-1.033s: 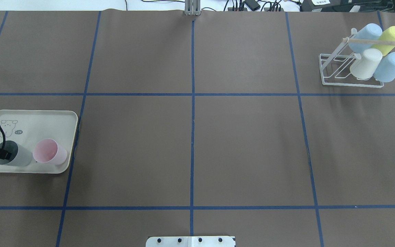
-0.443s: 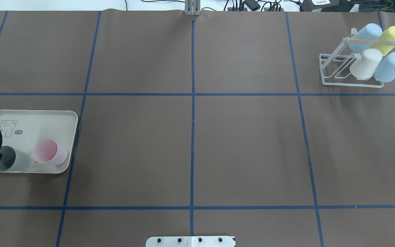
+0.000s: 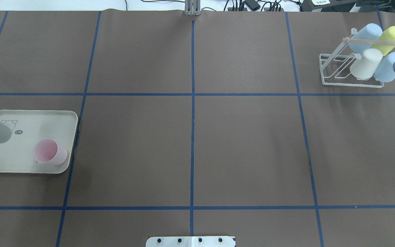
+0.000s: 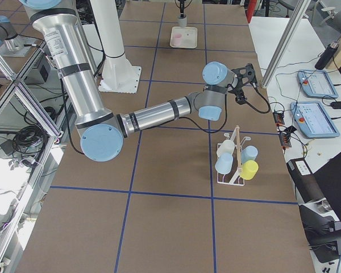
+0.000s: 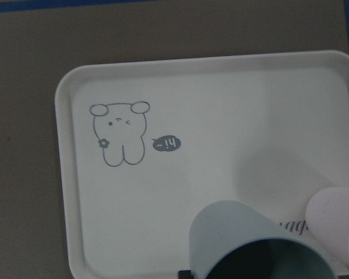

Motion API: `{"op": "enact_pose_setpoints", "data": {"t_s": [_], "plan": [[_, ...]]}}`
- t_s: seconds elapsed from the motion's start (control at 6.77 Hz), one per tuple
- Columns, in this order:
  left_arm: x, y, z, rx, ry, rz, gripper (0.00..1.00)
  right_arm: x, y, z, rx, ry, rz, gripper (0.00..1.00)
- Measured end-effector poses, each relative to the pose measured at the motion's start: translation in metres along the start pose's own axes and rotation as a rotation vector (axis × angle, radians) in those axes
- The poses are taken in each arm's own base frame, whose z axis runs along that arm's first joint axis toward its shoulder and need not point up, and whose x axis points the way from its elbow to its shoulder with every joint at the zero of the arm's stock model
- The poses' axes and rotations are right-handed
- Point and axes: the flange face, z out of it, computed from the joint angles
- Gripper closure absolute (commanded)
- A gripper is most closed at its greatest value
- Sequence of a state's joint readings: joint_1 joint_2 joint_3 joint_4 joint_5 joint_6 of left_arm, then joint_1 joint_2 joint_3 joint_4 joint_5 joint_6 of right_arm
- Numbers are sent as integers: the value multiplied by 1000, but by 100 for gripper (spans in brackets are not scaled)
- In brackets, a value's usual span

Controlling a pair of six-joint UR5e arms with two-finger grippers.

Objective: Transfer IKEA cup to right arm and place on rack

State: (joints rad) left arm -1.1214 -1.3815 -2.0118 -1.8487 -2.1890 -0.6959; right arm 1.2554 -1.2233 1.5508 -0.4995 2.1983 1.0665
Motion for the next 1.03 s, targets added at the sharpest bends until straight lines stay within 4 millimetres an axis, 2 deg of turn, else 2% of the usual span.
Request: {"op": "enact_pose_setpoints", "data": {"t_s": [0.15,0.3,0.59,0.89,1.03], "plan": [[8,-32,-21,71,-23,-55,100,-14,6,7,-13,-22,14,0],[27,-62,-40,148,-26,-145,100,-40,13,17,-29,-60,64,0],[91,-112,-75,279,50,-366,100,-91,16,36,-62,-129,212,0],[173,-132,-104,321,204,-558,100,-139,14,53,-82,-188,334,0],[208,-130,-115,323,308,-638,100,-173,20,69,-80,-223,378,0]]}}
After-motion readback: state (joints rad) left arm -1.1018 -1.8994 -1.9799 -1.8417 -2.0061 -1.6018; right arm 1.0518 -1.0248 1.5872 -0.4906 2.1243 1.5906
